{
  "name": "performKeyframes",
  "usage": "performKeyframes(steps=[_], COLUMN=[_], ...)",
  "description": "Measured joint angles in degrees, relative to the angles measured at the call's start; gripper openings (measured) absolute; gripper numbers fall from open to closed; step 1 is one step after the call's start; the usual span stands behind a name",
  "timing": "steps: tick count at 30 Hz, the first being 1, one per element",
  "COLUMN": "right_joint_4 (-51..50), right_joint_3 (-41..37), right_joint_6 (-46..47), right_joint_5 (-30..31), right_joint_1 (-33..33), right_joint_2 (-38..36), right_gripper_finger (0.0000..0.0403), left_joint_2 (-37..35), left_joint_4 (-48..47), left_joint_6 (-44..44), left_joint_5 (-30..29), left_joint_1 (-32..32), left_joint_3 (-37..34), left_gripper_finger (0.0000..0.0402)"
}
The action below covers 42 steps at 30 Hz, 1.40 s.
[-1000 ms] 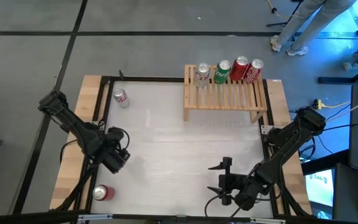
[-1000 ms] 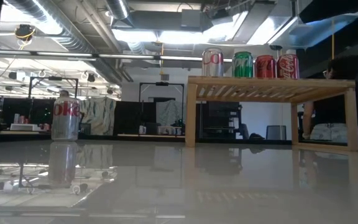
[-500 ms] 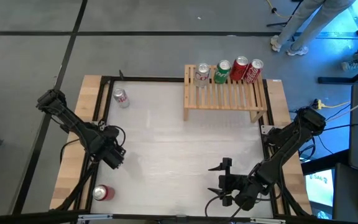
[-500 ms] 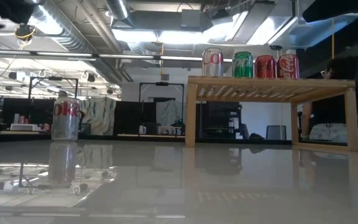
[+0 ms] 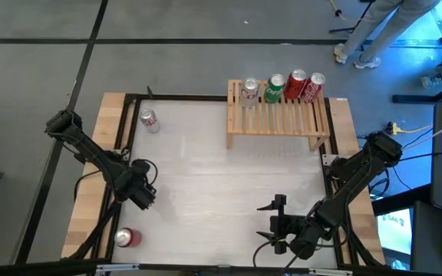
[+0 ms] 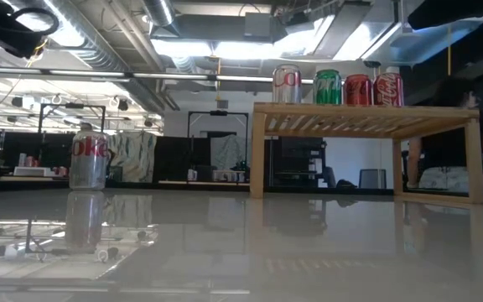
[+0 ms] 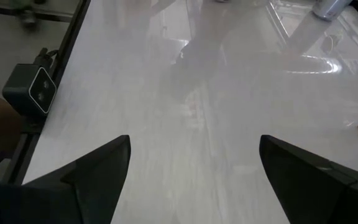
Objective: Place canned beverage on shelf
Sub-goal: Put the red white soda can on the shelf aligned with the other red white soda can
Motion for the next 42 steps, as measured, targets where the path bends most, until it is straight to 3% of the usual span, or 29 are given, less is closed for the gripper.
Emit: performKeyframes(steps=[8,16,22,26,33,38,42], right_joint_4=[0.3,-3.2,-7.3,-8.0,-17.0,-20.8,-20.4], right_joint_3=[0.0,1.9,5.0,5.3,5.3,5.3,5.3], right_joint_6=[-0.1,-0.8,1.8,6.2,19.4,25.3,25.9], right_joint_5=[-0.6,-9.6,-12.4,-16.5,-15.0,-13.5,-13.4], right_joint_1=[-1.7,-2.5,1.1,3.1,8.3,10.3,10.7], right_joint_2=[0.1,0.1,-0.3,-0.2,-0.2,-0.2,-0.2], right_gripper_finger=[0.0351,0.0351,0.0351,0.0351,0.0351,0.0351,0.0351], left_joint_2=[-0.1,3.3,12.9,21.4,34.6,41.7,46.1], left_joint_4=[7.4,16.3,21.0,21.7,21.5,21.2,20.8], left_joint_6=[5.5,16.0,30.0,40.7,54.4,60.5,62.5], left_joint_5=[-1.5,-9.1,-11.0,-8.7,-4.2,-2.1,-1.4], left_joint_1=[0.7,2.6,7.0,11.0,17.6,20.0,21.0], left_joint_3=[0.3,8.1,18.5,27.1,43.9,53.5,57.3], left_gripper_finger=[0.0282,0.0279,0.0279,0.0279,0.0281,0.0288,0.029])
